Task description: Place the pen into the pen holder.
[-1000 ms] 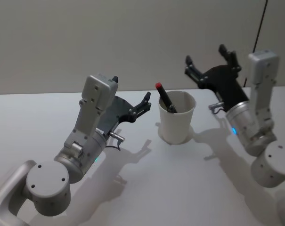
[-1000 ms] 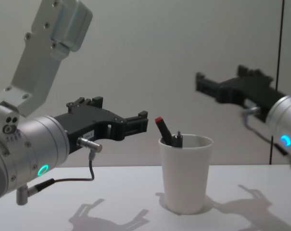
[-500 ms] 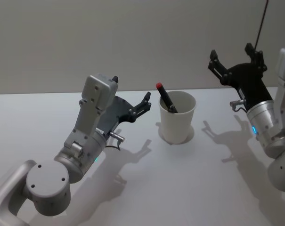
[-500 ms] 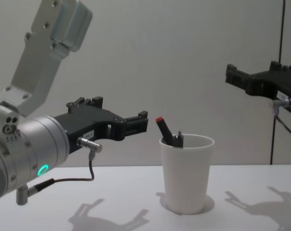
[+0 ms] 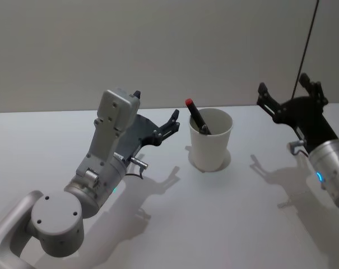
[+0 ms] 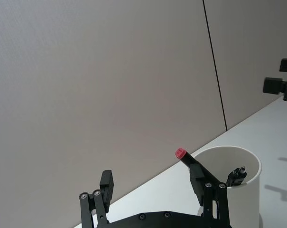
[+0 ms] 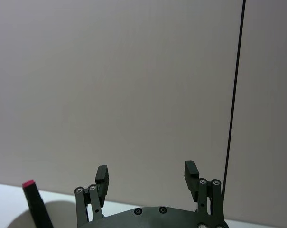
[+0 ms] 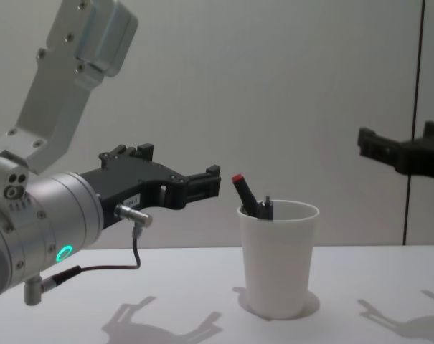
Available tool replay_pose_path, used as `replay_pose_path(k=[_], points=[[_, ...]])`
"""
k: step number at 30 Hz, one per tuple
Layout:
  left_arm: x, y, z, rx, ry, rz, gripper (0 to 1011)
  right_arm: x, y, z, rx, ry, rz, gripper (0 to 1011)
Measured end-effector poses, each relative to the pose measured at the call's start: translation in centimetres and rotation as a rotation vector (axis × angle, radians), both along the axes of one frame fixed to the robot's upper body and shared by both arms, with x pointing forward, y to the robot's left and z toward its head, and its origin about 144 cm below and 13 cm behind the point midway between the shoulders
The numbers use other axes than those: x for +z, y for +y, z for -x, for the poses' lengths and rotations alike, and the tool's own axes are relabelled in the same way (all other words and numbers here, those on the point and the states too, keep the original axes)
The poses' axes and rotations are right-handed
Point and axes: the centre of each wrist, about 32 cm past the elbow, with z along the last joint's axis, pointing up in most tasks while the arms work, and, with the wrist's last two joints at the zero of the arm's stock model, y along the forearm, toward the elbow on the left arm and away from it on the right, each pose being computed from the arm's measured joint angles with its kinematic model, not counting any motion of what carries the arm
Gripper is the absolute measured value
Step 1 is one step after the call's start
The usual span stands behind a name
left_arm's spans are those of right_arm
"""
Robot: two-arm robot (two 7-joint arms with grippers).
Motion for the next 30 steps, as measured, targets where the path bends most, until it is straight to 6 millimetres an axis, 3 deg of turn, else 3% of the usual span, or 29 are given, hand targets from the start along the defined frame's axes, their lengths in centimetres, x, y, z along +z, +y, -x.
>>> replay_pose_path(k=[19, 30], points=[[0.0, 0.0, 0.0, 0.000, 0.000, 0.000, 1001, -0.2, -2.1, 4.7, 0.060, 0.139, 0.041, 1002], [0.0, 0.0, 0.0, 0.000, 0.000, 0.000, 1001, -0.2, -2.2, 4.9, 0.064, 0.147, 0.043, 1002]])
